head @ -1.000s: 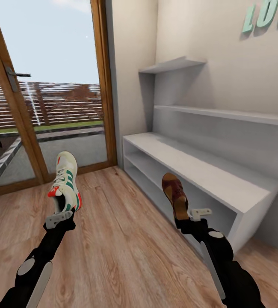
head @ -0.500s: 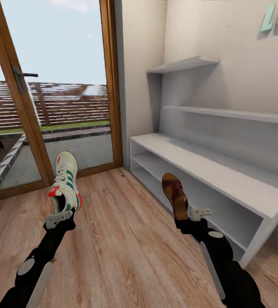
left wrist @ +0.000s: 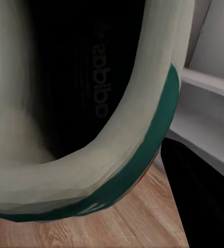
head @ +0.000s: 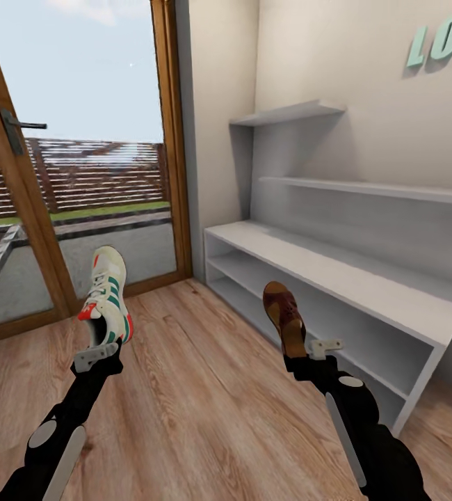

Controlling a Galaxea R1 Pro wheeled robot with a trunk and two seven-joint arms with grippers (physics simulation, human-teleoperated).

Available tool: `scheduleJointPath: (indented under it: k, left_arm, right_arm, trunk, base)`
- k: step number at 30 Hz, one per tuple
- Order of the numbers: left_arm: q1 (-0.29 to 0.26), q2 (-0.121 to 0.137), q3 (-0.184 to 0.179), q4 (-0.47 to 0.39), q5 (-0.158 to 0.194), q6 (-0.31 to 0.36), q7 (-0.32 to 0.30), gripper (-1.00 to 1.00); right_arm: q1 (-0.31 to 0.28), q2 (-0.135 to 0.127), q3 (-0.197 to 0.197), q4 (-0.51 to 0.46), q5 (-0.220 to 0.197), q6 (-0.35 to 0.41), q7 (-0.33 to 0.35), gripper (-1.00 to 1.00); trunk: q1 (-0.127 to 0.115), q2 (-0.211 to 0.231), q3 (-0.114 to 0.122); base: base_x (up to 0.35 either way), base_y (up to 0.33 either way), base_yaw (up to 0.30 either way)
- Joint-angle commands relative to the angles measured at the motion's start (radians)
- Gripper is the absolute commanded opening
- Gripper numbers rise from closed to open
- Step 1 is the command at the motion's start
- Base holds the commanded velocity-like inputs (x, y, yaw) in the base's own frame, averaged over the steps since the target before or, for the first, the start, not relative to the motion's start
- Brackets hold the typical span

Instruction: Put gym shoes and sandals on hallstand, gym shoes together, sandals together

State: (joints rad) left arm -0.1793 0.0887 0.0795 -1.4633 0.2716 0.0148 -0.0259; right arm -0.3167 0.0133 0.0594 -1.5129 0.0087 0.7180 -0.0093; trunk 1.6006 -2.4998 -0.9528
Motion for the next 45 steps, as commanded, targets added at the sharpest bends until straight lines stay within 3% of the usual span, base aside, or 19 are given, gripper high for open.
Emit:
scheduleJointPath:
  k: [1, 11, 31, 45]
  left_arm:
    - [0.0, 0.0, 0.0, 0.0, 0.011, 0.002, -0.004, -1.0]
    - [0.0, 0.0, 0.0, 0.0, 0.01, 0.001, -0.004, -1.0]
    - [0.0, 0.0, 0.0, 0.0, 0.01, 0.001, -0.003, -1.0]
    - [0.0, 0.0, 0.0, 0.0, 0.01, 0.001, -0.003, -1.0]
  right_arm:
    - [-0.001, 0.0, 0.0, -0.001, -0.003, 0.006, -0.003, -1.0]
    - [-0.001, 0.0, 0.0, -0.001, -0.003, 0.006, -0.003, -1.0]
    - [-0.001, 0.0, 0.0, -0.001, -0.003, 0.006, -0.003, -1.0]
    - [-0.001, 0.0, 0.0, -0.001, -0.003, 0.006, -0.003, -1.0]
  trunk:
    - [0.0, 0.0, 0.0]
    - [0.0, 0.0, 0.015]
    - [0.0, 0.0, 0.042]
    - [0.0, 0.0, 0.043]
  base:
    - [0.002, 0.325, -0.193]
    - [0.0, 0.232, -0.193]
    - [0.002, 0.028, -0.192]
    - [0.08, 0.288, -0.201]
